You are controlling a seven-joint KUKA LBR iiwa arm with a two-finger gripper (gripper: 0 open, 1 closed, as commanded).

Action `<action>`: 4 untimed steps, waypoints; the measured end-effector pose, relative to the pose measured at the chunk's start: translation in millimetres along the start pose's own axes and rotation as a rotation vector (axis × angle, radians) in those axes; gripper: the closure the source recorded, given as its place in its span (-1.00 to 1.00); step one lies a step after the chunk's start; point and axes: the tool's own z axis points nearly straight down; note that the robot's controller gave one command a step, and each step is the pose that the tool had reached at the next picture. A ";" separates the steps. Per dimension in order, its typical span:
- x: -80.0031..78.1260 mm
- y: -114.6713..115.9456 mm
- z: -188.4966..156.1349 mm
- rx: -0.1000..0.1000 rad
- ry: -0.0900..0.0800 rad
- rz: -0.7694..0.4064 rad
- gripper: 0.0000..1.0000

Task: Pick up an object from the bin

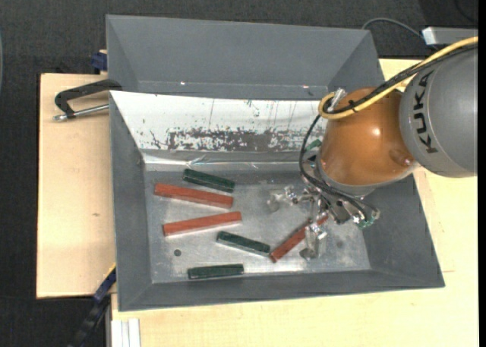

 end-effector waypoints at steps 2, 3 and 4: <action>15.9 -10.6 47.1 0.000 0.000 -0.041 -1.00; 8.0 -10.8 44.3 0.004 -0.007 -0.212 1.00; 8.0 -10.8 44.3 0.004 -0.007 -0.212 1.00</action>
Offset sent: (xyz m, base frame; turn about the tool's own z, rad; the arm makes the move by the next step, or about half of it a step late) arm -0.0091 -0.0179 -0.0450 -0.0422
